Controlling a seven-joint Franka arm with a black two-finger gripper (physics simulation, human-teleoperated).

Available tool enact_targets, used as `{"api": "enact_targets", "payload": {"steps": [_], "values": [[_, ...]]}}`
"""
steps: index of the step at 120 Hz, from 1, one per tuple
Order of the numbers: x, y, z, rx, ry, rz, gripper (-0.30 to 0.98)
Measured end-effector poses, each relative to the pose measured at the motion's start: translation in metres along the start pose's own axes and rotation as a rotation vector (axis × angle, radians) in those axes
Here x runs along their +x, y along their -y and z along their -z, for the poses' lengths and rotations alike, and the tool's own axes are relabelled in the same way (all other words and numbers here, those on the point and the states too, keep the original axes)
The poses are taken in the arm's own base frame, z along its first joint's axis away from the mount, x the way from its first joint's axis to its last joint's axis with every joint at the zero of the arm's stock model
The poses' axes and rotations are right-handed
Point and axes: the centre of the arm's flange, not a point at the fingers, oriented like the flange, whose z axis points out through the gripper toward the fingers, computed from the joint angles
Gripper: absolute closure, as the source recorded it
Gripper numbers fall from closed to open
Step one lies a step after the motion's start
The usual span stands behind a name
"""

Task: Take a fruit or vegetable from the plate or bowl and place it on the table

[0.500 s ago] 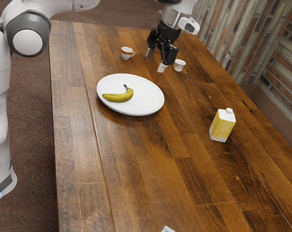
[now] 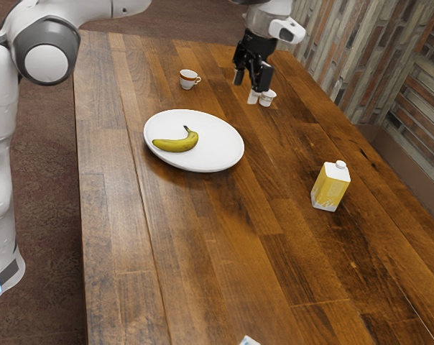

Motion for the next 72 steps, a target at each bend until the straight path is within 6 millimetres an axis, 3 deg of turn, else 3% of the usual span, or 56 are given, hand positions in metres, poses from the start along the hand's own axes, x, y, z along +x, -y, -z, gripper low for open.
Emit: {"api": "enact_targets", "payload": {"steps": [3,6,19,30,58,72], "values": [[-0.013,0.000,0.037,-0.001,-0.070,0.002,0.00],[-0.020,0.002,0.056,-0.007,-0.102,0.005,0.00],[-0.034,0.007,0.078,-0.034,-0.113,0.017,0.00],[-0.038,0.003,0.078,-0.048,-0.092,0.008,0.00],[-0.022,-0.003,0.047,-0.080,-0.009,0.006,0.00],[-0.031,-0.003,0.040,-0.070,0.023,0.015,0.00]]}}
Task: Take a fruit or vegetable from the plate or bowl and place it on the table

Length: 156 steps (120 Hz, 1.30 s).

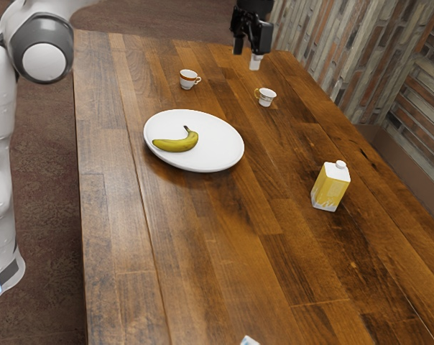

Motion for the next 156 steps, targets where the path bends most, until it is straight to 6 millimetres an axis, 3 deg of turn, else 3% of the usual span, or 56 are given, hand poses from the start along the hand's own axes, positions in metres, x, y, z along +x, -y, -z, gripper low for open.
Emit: {"api": "enact_targets", "payload": {"steps": [10,15,22,29,76,85,104,129,156], "values": [[-0.031,0.017,-0.028,-0.005,0.037,0.044,0.00],[-0.041,0.035,-0.041,0.006,0.049,0.103,0.00],[-0.050,0.063,-0.047,0.047,0.060,0.224,0.00],[-0.053,0.075,-0.048,0.076,0.057,0.309,0.00],[-0.040,0.085,-0.085,0.189,0.070,0.668,0.00],[-0.044,0.089,-0.105,0.198,0.106,0.730,0.00],[-0.051,0.119,-0.152,0.189,0.117,0.860,0.00],[-0.051,0.120,-0.210,0.181,0.090,0.924,0.00],[-0.038,0.123,-0.237,0.176,0.034,0.946,0.00]]}}
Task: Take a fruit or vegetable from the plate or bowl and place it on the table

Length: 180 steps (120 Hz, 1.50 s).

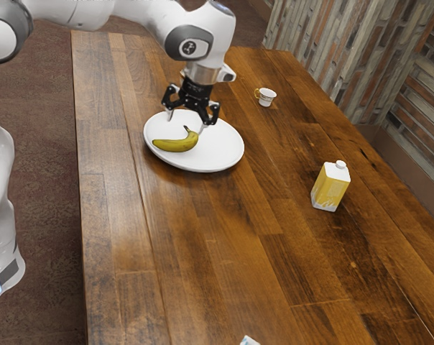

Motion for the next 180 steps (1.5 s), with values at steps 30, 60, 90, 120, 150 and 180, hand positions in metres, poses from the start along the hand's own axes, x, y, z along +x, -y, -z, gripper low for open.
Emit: {"api": "enact_targets", "payload": {"steps": [30,60,90,120,150,180], "values": [[0.021,0.007,-0.035,-0.016,-0.019,0.017,0.00],[0.025,-0.008,-0.053,-0.026,-0.050,-0.051,0.00],[0.028,-0.010,-0.066,-0.029,-0.058,-0.086,0.00],[0.035,-0.007,-0.074,-0.027,-0.061,-0.094,0.00],[0.034,-0.009,-0.078,-0.026,-0.065,-0.114,0.08],[0.035,-0.008,-0.078,-0.004,-0.076,-0.136,0.46]]}}
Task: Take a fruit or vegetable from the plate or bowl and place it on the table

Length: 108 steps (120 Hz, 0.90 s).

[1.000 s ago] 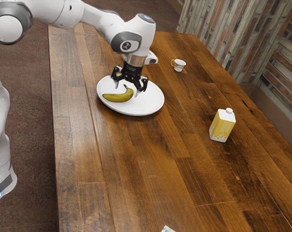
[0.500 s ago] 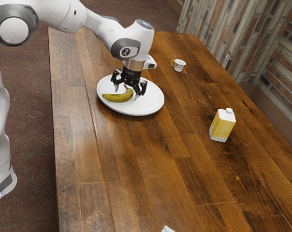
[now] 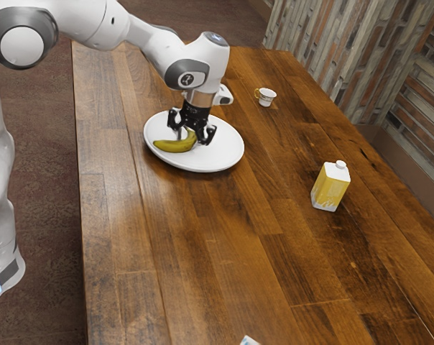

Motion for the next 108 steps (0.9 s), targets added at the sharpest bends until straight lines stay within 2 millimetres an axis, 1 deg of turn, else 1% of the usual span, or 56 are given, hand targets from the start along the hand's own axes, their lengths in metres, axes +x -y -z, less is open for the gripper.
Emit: {"api": "enact_targets", "payload": {"steps": [14,32,45,54,59,64,68,74,77,80,84,90,96,99,102,105,108], "values": [[0.001,0.003,-0.001,0.014,-0.004,-0.006,0.48],[0.006,0.012,-0.002,0.023,-0.001,0.006,0.48],[0.009,0.015,0.002,0.028,0.003,0.011,0.49],[0.011,0.012,0.017,0.026,-0.007,0.007,0.50],[0.011,0.006,0.031,0.021,-0.017,-0.002,0.51],[0.008,-0.002,0.046,0.017,-0.022,-0.015,0.50],[0.002,-0.009,0.056,0.014,-0.022,-0.033,0.50],[-0.015,-0.027,0.067,0.008,-0.011,-0.071,0.49],[-0.028,-0.040,0.071,0.004,-0.003,-0.100,0.49],[-0.045,-0.057,0.076,-0.001,0.002,-0.138,0.50],[-0.076,-0.086,0.086,-0.013,0.006,-0.205,0.50],[-0.130,-0.130,0.099,-0.031,0.014,-0.317,0.50],[-0.178,-0.163,0.113,-0.049,0.012,-0.413,0.50],[-0.197,-0.174,0.118,-0.056,0.014,-0.447,0.50],[-0.210,-0.181,0.120,-0.060,0.018,-0.469,0.50],[-0.218,-0.185,0.122,-0.064,0.022,-0.480,0.50],[-0.221,-0.187,0.123,-0.066,0.027,-0.482,0.50]]}}
